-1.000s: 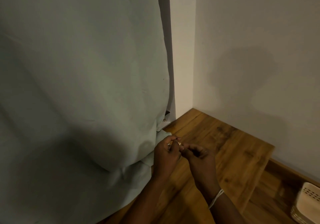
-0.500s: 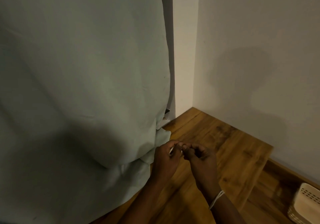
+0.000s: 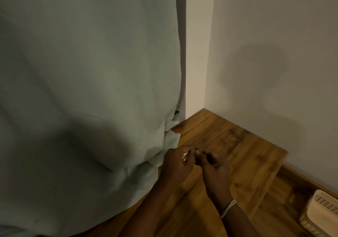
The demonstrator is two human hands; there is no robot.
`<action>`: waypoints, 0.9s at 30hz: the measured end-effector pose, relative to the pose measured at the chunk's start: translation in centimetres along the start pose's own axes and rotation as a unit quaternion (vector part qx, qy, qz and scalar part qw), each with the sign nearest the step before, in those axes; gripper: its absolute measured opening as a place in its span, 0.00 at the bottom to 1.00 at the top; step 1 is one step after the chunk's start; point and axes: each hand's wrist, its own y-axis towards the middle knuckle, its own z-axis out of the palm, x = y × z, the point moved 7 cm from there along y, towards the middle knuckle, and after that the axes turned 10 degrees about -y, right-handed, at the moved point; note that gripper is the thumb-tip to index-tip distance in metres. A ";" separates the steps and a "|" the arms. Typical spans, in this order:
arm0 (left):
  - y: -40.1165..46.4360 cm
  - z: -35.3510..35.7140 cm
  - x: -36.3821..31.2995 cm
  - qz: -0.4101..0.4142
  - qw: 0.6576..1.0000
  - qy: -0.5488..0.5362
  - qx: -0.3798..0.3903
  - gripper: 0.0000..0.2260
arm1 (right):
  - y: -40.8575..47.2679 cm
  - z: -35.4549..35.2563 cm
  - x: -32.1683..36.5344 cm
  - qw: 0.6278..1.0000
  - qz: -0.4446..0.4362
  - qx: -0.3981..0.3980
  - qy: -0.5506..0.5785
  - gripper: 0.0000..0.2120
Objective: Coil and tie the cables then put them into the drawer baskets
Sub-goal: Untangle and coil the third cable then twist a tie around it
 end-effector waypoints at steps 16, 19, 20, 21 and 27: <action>-0.7 1.0 0.7 -0.001 1.000 -0.015 0.004 0.16 | -0.3 -0.8 -1.0 0.986 -0.052 -0.060 -0.146 0.10; -0.8 1.0 1.1 -0.017 0.999 -0.036 0.007 0.15 | -0.4 -0.6 -0.7 0.988 -0.056 -0.052 -0.132 0.08; -0.9 1.0 1.4 -0.030 0.998 -0.047 0.006 0.14 | -0.4 -0.5 -0.7 0.989 -0.051 -0.048 -0.128 0.07; -0.9 1.0 1.6 -0.047 0.997 -0.058 0.005 0.13 | -0.3 -0.3 -0.6 0.990 -0.047 -0.041 -0.125 0.07; -1.8 1.0 2.4 -0.174 0.967 -0.184 0.022 0.06 | 0.1 0.2 0.0 0.989 -0.067 0.011 -0.132 0.09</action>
